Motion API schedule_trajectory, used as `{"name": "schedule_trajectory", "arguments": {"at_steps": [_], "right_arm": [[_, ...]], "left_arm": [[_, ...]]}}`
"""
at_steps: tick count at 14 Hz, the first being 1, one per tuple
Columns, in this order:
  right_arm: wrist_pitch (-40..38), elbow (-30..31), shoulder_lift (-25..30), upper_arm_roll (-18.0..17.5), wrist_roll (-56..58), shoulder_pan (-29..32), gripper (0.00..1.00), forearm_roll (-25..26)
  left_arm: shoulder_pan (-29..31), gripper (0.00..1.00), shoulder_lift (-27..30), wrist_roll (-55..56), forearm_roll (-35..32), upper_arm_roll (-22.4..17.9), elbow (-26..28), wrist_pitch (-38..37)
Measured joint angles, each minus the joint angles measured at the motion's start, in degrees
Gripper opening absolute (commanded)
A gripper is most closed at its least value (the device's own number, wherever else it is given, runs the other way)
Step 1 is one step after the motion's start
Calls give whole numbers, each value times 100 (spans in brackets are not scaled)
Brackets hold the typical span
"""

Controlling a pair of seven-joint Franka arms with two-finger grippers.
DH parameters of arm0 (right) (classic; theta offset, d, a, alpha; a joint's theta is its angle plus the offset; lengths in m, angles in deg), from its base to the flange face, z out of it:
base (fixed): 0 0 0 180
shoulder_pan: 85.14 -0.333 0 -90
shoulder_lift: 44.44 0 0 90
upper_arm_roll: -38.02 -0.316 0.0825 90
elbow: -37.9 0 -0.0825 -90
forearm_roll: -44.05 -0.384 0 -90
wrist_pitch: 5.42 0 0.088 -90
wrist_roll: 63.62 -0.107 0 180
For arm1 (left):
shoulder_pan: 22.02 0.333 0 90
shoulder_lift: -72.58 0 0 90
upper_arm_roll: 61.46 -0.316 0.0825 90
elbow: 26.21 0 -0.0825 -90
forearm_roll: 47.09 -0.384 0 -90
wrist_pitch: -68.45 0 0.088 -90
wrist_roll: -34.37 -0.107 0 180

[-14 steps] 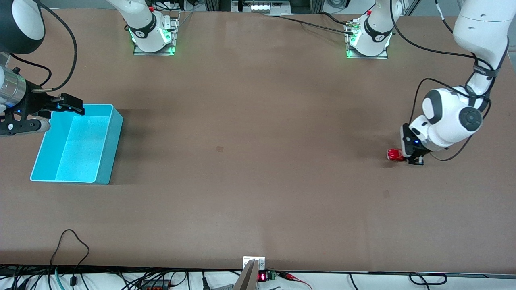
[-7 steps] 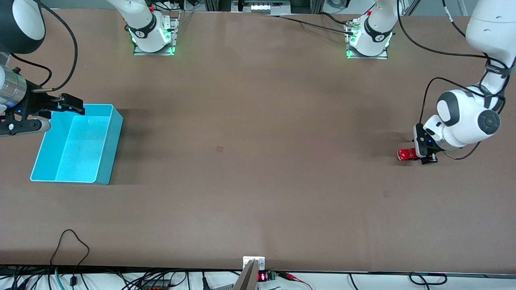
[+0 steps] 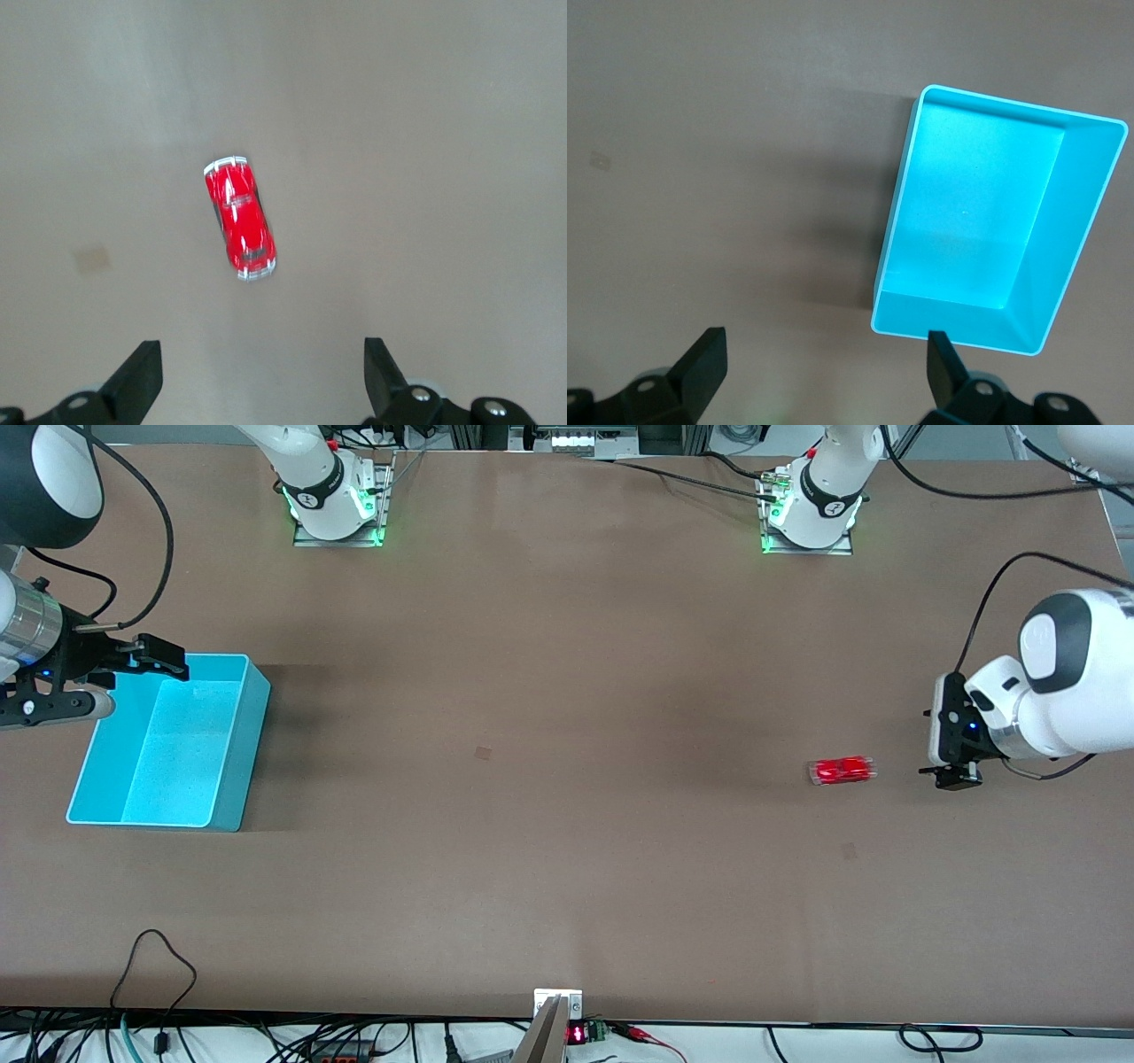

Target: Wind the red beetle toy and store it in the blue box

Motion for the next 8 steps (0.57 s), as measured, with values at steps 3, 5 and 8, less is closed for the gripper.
{"name": "schedule_trajectory", "arguments": {"at_steps": [3,5,8], "right_arm": [[60,1,-118,-18,2,-13,100,-1],[79,1,-157,-21,4,-13,100,-1],[83,75,-180,-23,289,-13,100,-1]], "left_arm": [[-173,100,185,521,2,494,-24,-9],[-489,100,202,1327,4,542,-25,-2],[-899,100,201,2902,8,552,-25,270]]}}
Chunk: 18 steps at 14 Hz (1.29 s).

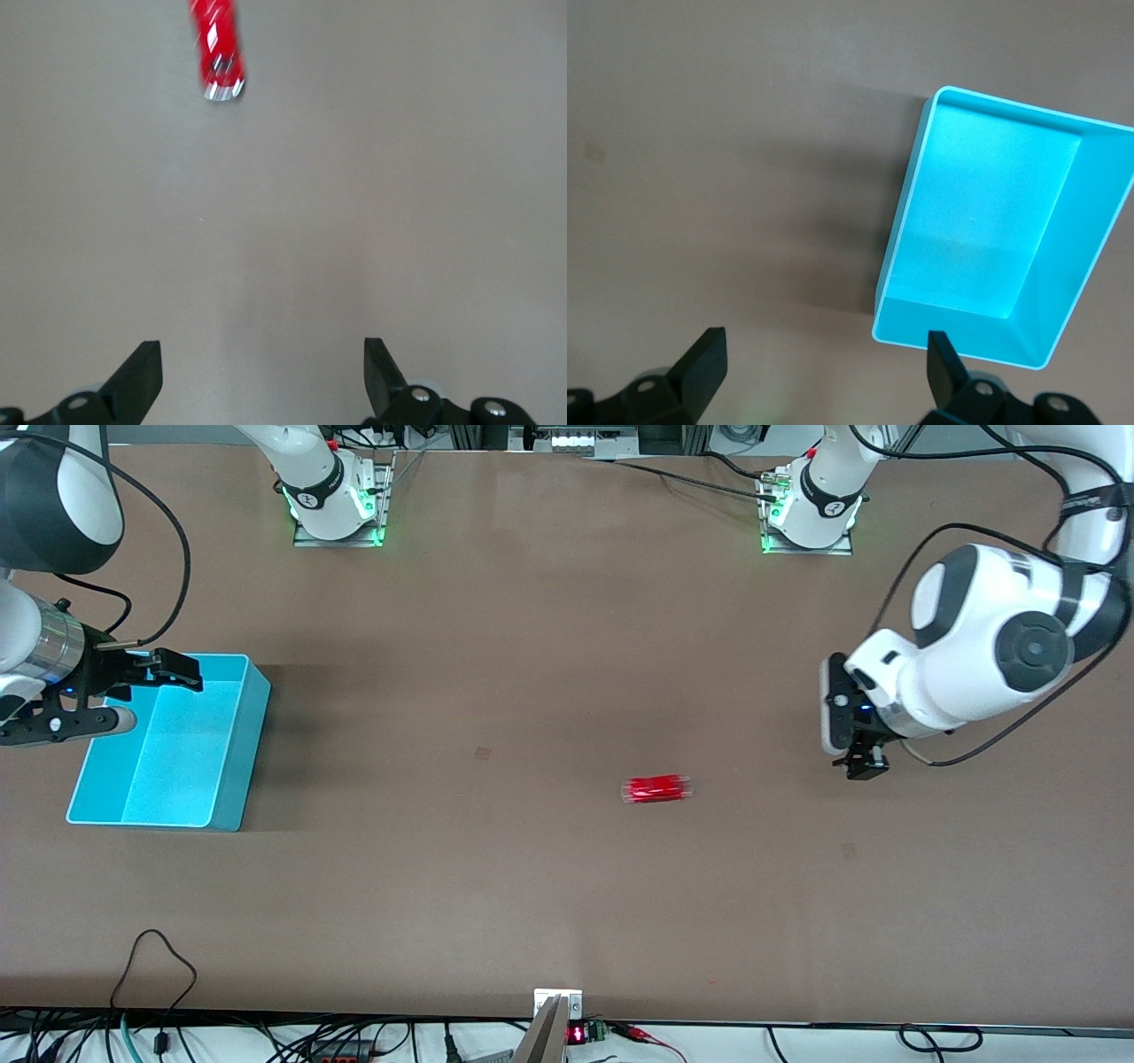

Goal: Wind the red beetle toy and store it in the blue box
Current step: 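Reach the right gripper to the car while the left gripper withdraws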

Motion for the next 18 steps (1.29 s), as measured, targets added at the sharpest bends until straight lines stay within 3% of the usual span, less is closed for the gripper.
{"name": "schedule_trajectory", "arguments": {"at_steps": [3,7,9,11,16,18], "right_arm": [[496,491,-21,3,812,50,100,2],[1763,1544,-26,-45,2974,307,100,59],[2419,2018,-33,-202,4144,478,100,206],[2929,2338,-46,-330,4979,539,100,404],[3678,2467,-428,-984,5190,479,100,602],[4021,2459,-699,-1060,4935,290,100,602]], "left_arm": [[-214,100,0,1712,1,2,-1,614],[-426,100,48,3895,-1,-37,-138,789],[-597,100,94,4719,-2,-278,-220,789],[-909,100,98,5180,-2,-797,-333,789],[-1036,100,174,6299,-2,-1444,-550,602],[-1004,100,340,6643,-1,-1656,-589,196]]}}
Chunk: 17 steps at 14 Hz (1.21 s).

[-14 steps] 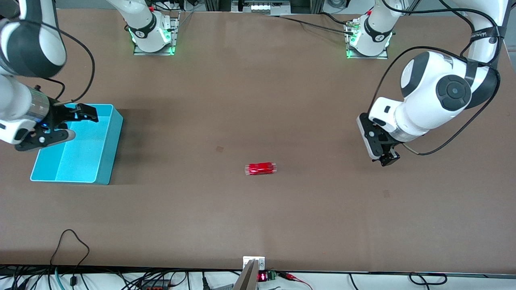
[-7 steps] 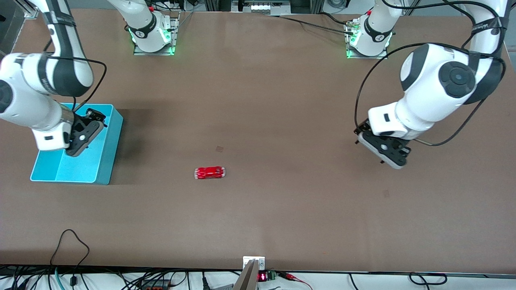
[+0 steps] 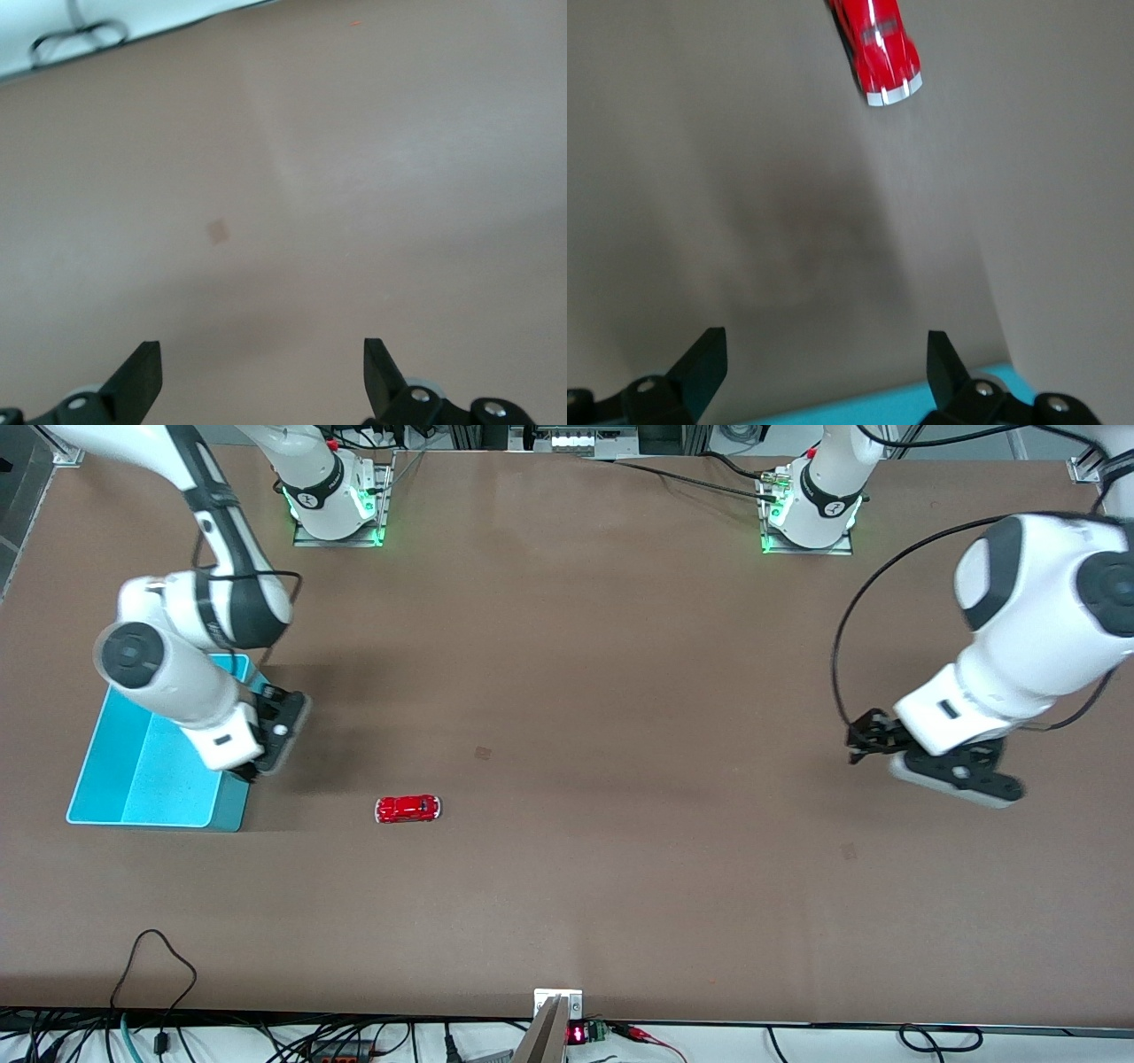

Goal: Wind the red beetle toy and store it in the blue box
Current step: 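Reach the right gripper to the car while the left gripper withdraws, then close the right gripper around the red car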

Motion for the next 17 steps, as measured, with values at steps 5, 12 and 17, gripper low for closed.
{"name": "schedule_trajectory", "arguments": {"at_steps": [5,12,17], "right_arm": [[593,-448,-740,-25,-335,-680,100,0],[1674,-805,-1560,-25,-408,-1110,100,0],[1882,-980,-1909,-16,-356,-1229,100,45]], "left_arm": [[263,100,685,838,248,-86,-22,-974],[488,100,933,927,273,-93,-21,-1225],[634,100,959,938,273,-95,-21,-1472]]}}
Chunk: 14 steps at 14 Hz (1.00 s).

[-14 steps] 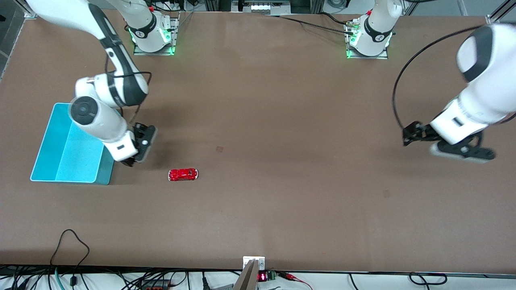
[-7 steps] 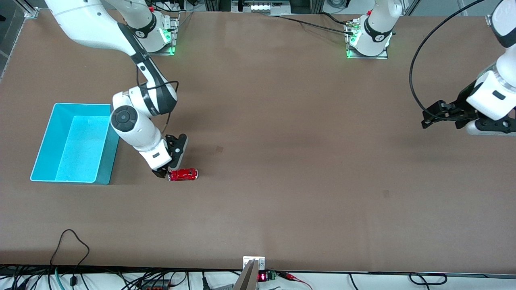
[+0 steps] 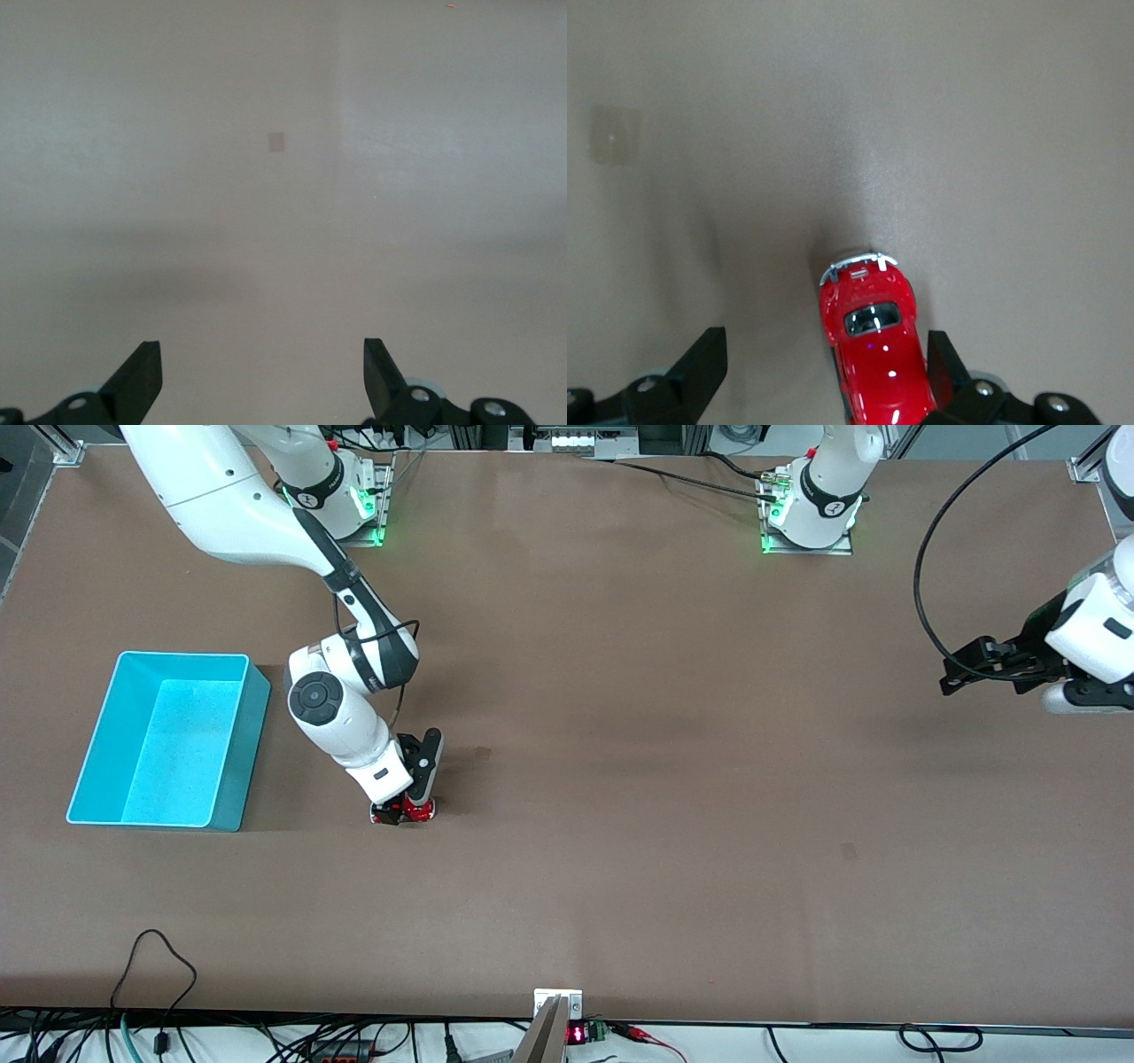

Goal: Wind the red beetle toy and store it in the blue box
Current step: 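Close the right gripper around the red car, then lift the car with the right gripper and carry it into the blue box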

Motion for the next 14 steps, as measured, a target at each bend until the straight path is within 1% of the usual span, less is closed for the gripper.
{"name": "schedule_trajectory", "arguments": {"at_steps": [4,5,6,7,9,10,12,14], "right_arm": [[88,-94,-69,121,516,-2,100,7],[164,-97,-106,150,604,-2,96,7],[240,-98,-155,168,689,-2,82,8],[317,-101,-213,181,790,-3,54,8],[445,-108,-309,210,911,-3,5,9],[464,-120,-329,218,921,-3,0,8],[465,-185,-325,219,894,-4,0,-1],[416,-345,-296,227,669,-2,0,-152]], "left_arm": [[56,100,57,0,0,4,-46,0],[57,100,69,-1,0,4,-75,0],[57,100,76,-10,0,8,-104,0],[57,100,78,-21,0,17,-152,-1],[57,100,86,-99,0,32,-265,-169],[57,100,98,-125,0,33,-294,-293],[60,100,108,-146,0,32,-294,-373],[65,100,108,-158,0,32,-294,-376]]}}
